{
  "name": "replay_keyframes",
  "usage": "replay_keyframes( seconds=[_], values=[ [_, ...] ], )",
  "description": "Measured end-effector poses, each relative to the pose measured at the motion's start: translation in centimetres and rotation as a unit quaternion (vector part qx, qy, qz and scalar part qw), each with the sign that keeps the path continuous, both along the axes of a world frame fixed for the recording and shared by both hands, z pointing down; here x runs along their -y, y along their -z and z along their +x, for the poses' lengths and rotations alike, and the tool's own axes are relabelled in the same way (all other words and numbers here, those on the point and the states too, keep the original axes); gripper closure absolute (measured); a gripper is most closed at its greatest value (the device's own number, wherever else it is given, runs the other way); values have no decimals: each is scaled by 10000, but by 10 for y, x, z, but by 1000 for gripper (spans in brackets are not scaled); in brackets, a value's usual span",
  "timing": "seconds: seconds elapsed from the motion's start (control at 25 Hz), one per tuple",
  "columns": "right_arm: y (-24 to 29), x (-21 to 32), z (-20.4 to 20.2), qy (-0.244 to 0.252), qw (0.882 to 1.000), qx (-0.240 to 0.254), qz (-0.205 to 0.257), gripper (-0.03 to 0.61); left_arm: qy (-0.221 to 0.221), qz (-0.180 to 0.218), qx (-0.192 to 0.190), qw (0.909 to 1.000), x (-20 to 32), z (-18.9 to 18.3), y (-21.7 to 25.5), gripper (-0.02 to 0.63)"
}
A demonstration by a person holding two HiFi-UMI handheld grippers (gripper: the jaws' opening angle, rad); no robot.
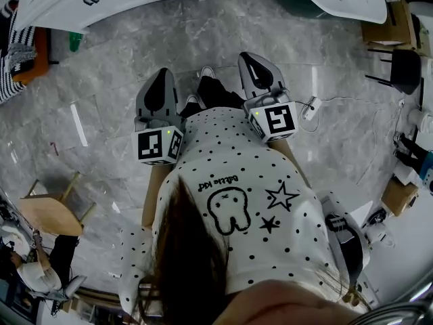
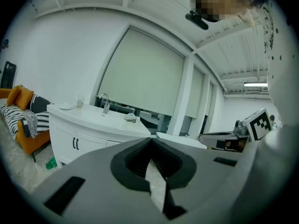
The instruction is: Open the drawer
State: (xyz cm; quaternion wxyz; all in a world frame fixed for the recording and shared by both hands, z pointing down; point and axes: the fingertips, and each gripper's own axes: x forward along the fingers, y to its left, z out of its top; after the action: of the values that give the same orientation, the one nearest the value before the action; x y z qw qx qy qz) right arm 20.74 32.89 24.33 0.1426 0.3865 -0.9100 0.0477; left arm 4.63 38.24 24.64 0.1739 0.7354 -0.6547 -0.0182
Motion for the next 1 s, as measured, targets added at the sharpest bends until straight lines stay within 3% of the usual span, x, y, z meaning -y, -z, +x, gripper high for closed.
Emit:
replay_keyframes(
  seconds=[0.48,1.0],
  values=[
    [-3,70,24,236,9997,15,104,565,168,95,-21,9998,61,31,1,609],
    [-10,104,22,135,9999,42,-12,565,35,-25,-29,10000,98,29,1,609]
  ],
)
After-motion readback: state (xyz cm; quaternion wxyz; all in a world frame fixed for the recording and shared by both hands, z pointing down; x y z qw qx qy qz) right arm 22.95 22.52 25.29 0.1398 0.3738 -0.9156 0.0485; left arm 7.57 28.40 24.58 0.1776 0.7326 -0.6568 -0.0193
